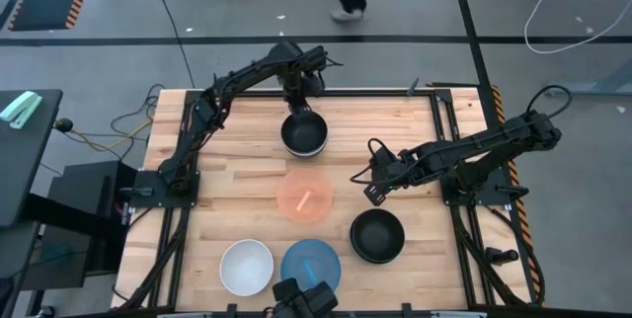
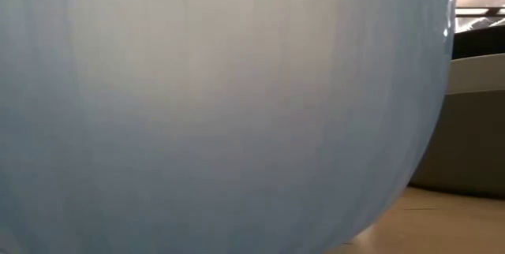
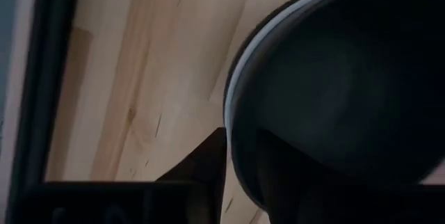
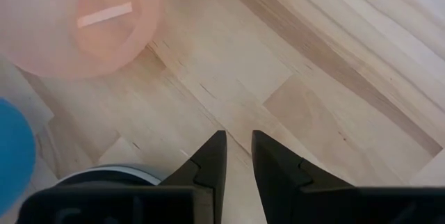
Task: Nest bowls inside each other
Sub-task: Stack the white bowl on top of the top stacked bowls
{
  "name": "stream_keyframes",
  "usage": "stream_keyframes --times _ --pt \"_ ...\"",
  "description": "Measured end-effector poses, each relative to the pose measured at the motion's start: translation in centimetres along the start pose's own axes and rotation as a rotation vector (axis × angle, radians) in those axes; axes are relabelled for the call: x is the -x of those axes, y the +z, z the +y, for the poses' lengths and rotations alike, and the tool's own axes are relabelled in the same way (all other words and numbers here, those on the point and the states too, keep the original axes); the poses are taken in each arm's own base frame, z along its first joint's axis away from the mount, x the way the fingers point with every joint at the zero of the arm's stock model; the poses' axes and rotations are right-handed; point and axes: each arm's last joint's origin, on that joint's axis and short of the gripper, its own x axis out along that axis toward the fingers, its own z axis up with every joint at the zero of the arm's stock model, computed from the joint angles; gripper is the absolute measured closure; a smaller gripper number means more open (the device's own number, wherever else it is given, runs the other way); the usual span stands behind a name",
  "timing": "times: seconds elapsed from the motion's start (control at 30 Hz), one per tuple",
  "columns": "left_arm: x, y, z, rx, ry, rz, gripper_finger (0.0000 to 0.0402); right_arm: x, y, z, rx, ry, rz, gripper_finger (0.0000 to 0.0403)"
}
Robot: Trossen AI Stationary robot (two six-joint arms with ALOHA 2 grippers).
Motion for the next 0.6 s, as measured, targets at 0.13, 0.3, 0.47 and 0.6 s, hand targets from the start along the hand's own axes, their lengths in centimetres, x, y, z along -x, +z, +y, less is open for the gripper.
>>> stream_keyframes --times 0.13,0.3,0.47,0.6 --pt "1.7 -0.5 -0.3 0.004 0.008 -0.037 0.0306 0.0 0.0 0.0 0.007 0.0 0.0 0.0326" --pt "4.3 -1.6 -0.8 0.025 0.016 -0.078 0.0301 0.0 0.0 0.0 0.021 0.0 0.001 0.0325" --pt "6.7 -2.9 -1.8 0.063 0.02 -0.115 0.0306 0.0 0.0 0.0 0.033 0.005 0.008 0.0325" --pt "9.7 -4.3 -3.6 0.06 0.025 -0.19 0.031 0.0 -0.2 0.0 0.053 0.01 0.032 0.0325"
